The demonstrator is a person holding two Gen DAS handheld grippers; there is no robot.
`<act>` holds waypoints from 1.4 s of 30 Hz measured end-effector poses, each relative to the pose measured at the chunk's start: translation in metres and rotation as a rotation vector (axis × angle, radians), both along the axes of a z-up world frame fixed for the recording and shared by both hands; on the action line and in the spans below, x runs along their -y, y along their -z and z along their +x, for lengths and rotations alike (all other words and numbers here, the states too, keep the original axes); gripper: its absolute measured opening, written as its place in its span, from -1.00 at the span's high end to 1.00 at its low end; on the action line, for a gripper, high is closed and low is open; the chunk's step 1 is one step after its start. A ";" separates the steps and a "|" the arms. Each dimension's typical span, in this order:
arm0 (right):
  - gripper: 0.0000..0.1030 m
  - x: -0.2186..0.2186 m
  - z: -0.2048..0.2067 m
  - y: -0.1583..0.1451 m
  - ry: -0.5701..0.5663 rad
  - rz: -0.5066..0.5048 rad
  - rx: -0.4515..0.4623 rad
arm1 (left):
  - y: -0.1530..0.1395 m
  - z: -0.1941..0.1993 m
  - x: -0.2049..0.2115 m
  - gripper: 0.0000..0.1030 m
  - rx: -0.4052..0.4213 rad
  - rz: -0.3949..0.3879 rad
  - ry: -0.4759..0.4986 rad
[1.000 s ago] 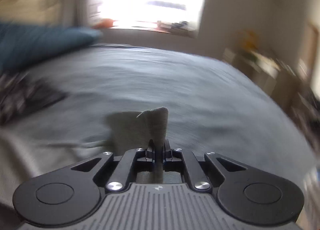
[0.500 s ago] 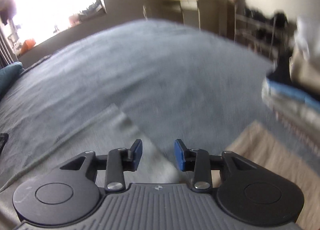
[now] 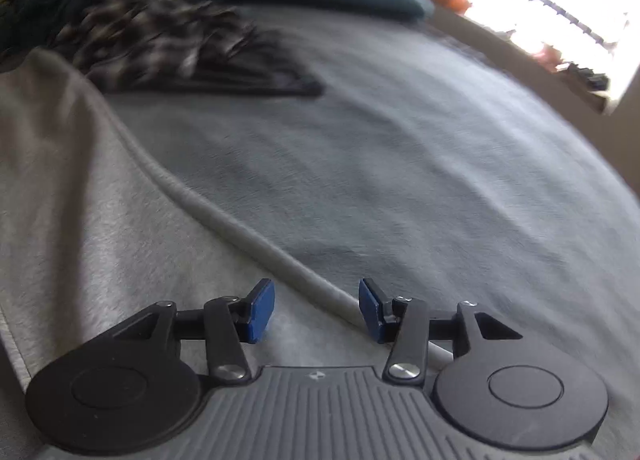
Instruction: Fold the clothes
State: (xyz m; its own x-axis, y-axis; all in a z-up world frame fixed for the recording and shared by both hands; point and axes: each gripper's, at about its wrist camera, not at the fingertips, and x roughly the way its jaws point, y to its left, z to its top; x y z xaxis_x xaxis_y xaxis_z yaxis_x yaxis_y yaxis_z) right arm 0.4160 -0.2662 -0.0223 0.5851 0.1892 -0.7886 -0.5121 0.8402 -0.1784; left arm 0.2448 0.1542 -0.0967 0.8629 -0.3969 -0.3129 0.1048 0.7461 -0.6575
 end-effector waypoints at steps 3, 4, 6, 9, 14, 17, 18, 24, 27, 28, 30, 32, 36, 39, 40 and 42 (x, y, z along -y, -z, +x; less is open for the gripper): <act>-0.04 0.005 0.021 0.011 -0.046 -0.010 -0.040 | 0.000 0.000 0.001 -0.71 0.001 0.005 0.004; -0.05 0.009 0.025 0.013 -0.054 0.014 -0.065 | 0.001 0.000 0.001 -0.72 0.002 0.007 0.005; -0.07 0.017 0.031 0.018 -0.052 0.087 -0.128 | 0.001 0.000 0.001 -0.72 0.003 0.010 0.008; -0.24 0.023 0.031 0.018 -0.096 0.147 -0.192 | 0.001 -0.001 0.002 -0.72 0.005 0.016 0.008; -0.40 0.015 0.023 0.025 -0.055 0.173 -0.186 | 0.001 0.000 0.002 -0.73 0.007 0.023 0.008; 0.23 0.000 0.006 0.017 -0.043 0.105 -0.082 | 0.001 -0.001 0.001 -0.73 0.007 0.017 0.009; 0.76 -0.006 -0.001 0.015 -0.039 0.066 -0.048 | 0.001 -0.001 0.001 -0.73 0.007 0.017 0.009; 0.92 -0.037 -0.036 0.001 -0.069 -0.170 0.209 | 0.001 -0.001 0.002 -0.72 0.004 0.018 0.009; 0.93 -0.041 -0.036 -0.002 -0.051 -0.209 0.297 | 0.000 0.000 0.003 -0.72 -0.001 0.030 0.009; 0.93 -0.042 -0.034 -0.001 -0.045 -0.219 0.315 | 0.000 0.000 0.003 -0.72 -0.002 0.036 0.009; 0.93 -0.046 -0.028 0.010 -0.037 -0.244 0.316 | 0.000 0.001 0.005 -0.72 -0.007 0.050 0.010; 0.93 -0.048 -0.019 0.028 -0.034 -0.275 0.271 | 0.001 0.001 0.006 -0.72 -0.008 0.059 0.010; 0.76 -0.042 -0.008 0.042 0.027 -0.263 0.256 | 0.001 0.002 0.004 -0.72 -0.010 0.060 0.013; 0.62 -0.007 0.002 0.022 0.202 -0.188 0.251 | 0.001 0.002 0.003 -0.72 -0.010 0.059 0.013; 0.62 0.009 0.005 0.015 0.273 -0.167 0.248 | 0.001 0.002 0.002 -0.72 -0.010 0.058 0.013; 0.62 0.044 0.002 -0.004 0.403 -0.083 0.235 | 0.001 0.002 0.002 -0.72 -0.010 0.057 0.013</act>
